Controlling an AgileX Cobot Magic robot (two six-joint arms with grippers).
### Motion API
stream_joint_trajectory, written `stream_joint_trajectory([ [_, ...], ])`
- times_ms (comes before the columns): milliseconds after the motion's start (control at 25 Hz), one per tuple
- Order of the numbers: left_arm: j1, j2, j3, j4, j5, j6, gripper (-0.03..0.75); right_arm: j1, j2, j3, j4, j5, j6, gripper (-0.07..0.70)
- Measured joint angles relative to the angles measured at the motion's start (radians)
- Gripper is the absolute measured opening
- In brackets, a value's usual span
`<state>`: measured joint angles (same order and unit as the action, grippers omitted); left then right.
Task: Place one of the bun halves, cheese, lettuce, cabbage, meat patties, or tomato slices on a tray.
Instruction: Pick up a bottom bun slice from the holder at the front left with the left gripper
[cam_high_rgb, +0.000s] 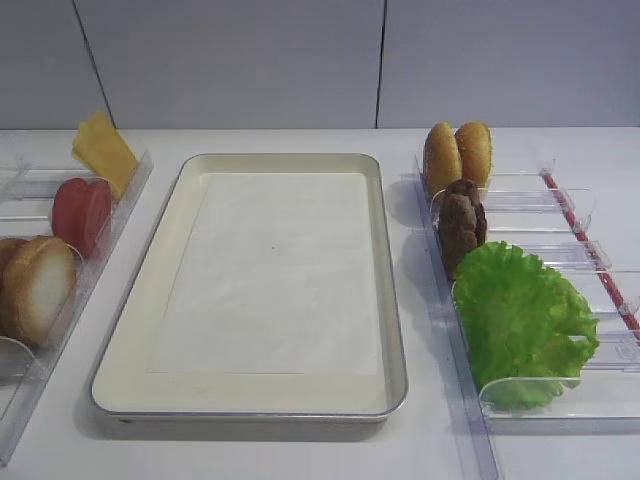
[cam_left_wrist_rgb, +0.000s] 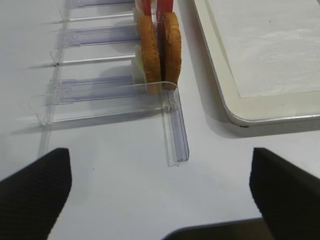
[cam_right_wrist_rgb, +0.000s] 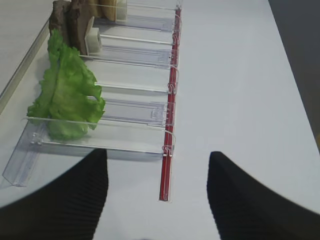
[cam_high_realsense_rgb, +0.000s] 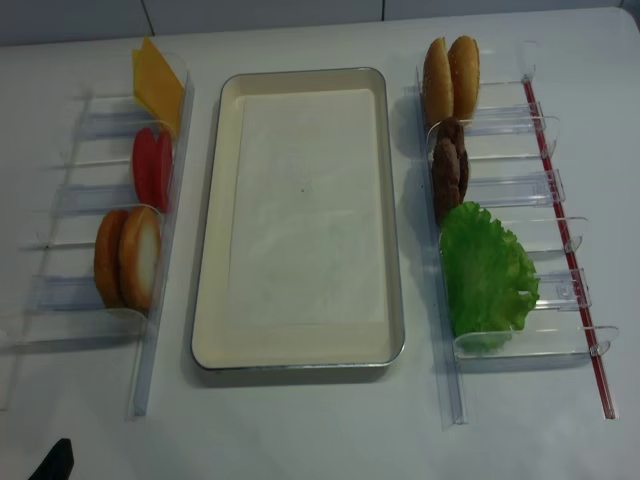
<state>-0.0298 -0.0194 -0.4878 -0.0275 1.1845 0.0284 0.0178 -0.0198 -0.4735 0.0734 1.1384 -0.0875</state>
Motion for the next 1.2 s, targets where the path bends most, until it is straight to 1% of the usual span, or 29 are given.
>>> stream_joint_trajectory([
  [1200, 0.000, 0.000, 0.000, -0.002, 0.000, 0.010, 0.688, 0.000, 0.000, 0.000, 0.000, 0.000, 0.000, 0.430],
])
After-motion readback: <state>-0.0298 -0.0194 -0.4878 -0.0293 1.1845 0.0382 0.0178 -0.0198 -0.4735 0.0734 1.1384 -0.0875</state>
